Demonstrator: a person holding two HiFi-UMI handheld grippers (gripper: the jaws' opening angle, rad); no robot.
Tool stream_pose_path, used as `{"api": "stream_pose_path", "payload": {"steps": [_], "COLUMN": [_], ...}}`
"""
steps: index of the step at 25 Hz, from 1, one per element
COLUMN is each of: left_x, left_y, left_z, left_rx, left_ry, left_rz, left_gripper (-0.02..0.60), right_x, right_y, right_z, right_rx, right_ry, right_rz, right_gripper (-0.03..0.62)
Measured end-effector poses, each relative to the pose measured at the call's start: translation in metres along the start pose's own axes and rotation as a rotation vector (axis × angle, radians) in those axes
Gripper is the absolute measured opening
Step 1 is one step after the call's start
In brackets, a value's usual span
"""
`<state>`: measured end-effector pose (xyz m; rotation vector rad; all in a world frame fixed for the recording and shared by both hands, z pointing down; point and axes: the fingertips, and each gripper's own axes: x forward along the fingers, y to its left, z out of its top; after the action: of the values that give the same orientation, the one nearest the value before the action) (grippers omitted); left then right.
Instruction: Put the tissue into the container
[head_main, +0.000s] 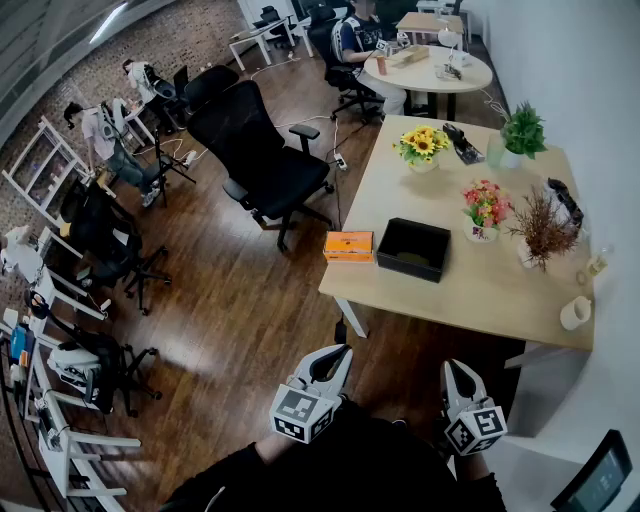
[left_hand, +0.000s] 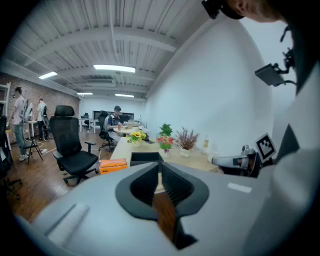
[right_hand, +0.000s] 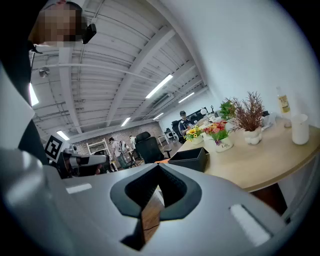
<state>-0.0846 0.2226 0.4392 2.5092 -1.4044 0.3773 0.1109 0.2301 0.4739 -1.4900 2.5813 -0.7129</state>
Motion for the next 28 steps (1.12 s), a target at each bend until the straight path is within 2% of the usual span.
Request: {"api": "stream_pose_path", "payload": {"steps": [1,8,12,15,17,22,26,28], "left_x": [-0.001,0.008,0.042,0.079,0.106,0.158,0.196,0.209], "left_y": [0.001,0.020,0.046,0.070,0.085,0.124,0.147,0.156], "left_z": [0.002,-0.003,-0.001,0.010,0.021,0.037,0.036,0.032], "left_rx": [0.009,0.020,-0.018,-0.062,-0.080,-0.113,-0.135,-0.144], "left_ry": [-0.010,0.005,-0.014,-0.035,-0.031,-0.001,0.039,0.063], "left_rz": [0.004,0.011,0.003,-0.030,-0.064,-0.127,-0.189,-0.208], "left_gripper": [0.002,0.002,0.003,0.006,0.050,0.090,0.223,0.259], "right_x": [0.002,0.028,0.056,0.079,0.097,0.147,0.189,0.207], "right_y": [-0.002,-0.006,-0.016,-0.025,-0.032,-0.044,-0.049,-0.050], "right_z": [-0.001,-0.005,0.000,0.016,0.028,0.057,0.063,0.063], "right_rx": [-0.002,-0.012,-0.070,-0.095,-0.104,-0.120,-0.117,-0.122], "right_ry": [0.000,0.032,0.038,0.033,0.038,0.063,0.107,0.137], "right_rz": [0.003,0.014,-0.005,-0.049,-0.074,-0.135,-0.144,-0.147], "right_gripper": [0.000,0.000,0.000,0.000,0.028,0.074,0.169,0.219]}}
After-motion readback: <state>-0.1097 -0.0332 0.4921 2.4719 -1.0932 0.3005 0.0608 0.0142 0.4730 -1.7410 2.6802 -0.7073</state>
